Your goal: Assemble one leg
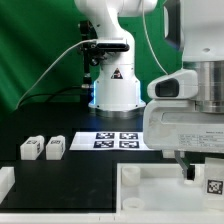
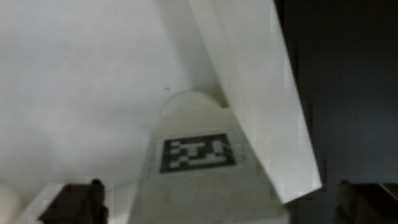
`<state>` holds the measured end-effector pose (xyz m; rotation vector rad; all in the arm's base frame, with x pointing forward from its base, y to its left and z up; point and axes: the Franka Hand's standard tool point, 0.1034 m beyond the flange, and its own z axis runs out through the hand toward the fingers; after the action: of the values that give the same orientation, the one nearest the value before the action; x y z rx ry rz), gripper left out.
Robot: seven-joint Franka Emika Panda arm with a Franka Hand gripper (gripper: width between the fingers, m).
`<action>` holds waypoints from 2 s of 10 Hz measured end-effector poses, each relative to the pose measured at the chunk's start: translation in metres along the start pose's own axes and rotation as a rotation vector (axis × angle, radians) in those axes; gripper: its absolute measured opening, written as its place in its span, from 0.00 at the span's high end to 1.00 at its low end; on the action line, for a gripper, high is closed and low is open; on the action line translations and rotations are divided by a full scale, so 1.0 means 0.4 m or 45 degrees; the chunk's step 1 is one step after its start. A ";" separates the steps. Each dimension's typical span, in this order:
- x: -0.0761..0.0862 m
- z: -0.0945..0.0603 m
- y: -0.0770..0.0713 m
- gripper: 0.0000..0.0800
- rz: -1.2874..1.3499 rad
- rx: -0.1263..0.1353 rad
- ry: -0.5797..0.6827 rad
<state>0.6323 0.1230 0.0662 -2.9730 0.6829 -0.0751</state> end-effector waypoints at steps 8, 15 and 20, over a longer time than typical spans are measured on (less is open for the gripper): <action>0.007 0.005 0.005 0.63 1.146 0.007 0.002; 0.003 0.008 -0.003 0.36 1.960 0.056 -0.069; -0.031 -0.005 -0.032 0.19 1.344 0.115 -0.031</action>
Offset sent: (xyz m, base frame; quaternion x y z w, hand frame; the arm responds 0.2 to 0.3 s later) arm 0.0000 0.0000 0.0000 0.0000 0.0000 0.2667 0.9638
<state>0.6264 0.1398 0.0690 -2.1502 2.0190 0.0089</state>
